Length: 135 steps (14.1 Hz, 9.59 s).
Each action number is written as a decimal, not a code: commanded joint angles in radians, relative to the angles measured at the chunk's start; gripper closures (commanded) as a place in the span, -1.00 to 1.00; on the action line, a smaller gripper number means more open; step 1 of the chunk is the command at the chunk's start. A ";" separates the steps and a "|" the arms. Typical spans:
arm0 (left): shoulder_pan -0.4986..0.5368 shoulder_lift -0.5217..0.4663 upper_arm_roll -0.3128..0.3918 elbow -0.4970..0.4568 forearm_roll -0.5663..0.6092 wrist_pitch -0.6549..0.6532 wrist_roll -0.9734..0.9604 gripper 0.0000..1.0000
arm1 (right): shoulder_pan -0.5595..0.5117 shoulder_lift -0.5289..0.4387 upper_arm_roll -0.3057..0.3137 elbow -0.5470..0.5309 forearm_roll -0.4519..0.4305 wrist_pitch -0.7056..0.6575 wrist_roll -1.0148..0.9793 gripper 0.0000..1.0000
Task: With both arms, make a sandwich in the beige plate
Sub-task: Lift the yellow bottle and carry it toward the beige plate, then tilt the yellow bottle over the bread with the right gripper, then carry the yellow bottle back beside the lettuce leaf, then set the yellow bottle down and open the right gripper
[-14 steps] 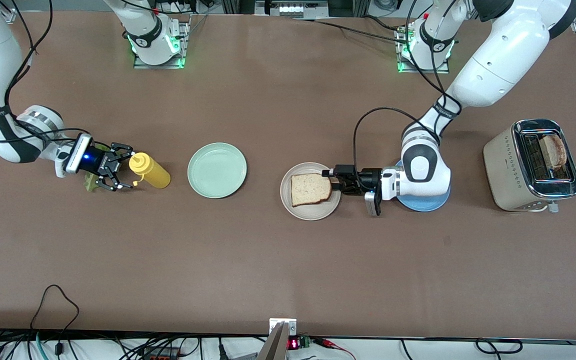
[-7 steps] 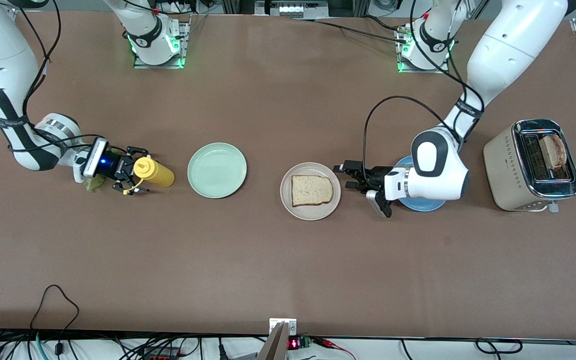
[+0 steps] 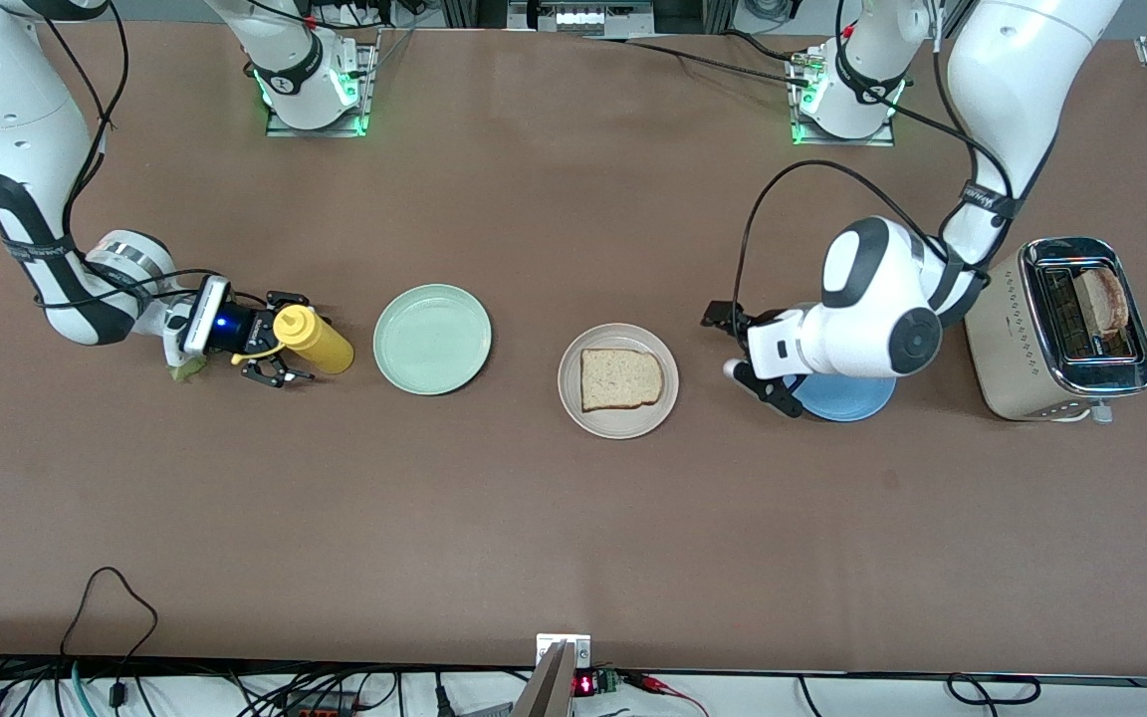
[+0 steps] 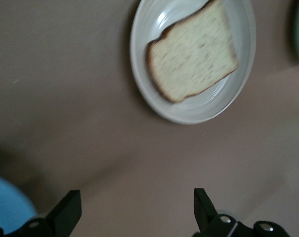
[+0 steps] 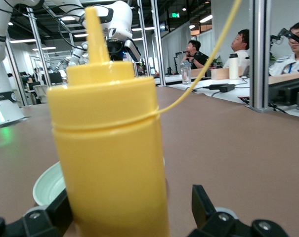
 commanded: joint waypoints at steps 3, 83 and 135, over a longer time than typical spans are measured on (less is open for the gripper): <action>-0.028 -0.033 0.002 0.117 0.344 -0.275 -0.174 -1.00 | 0.025 0.011 -0.001 0.011 0.024 -0.025 -0.014 -1.00; -0.135 -0.537 0.413 0.206 0.163 -0.482 -0.263 -1.00 | 0.906 -0.386 -0.011 0.421 -1.644 0.376 1.952 0.31; -0.138 -0.509 0.413 0.244 0.148 -0.499 -0.268 -1.00 | -0.029 -0.018 -0.069 0.057 -0.148 -0.126 0.024 -1.00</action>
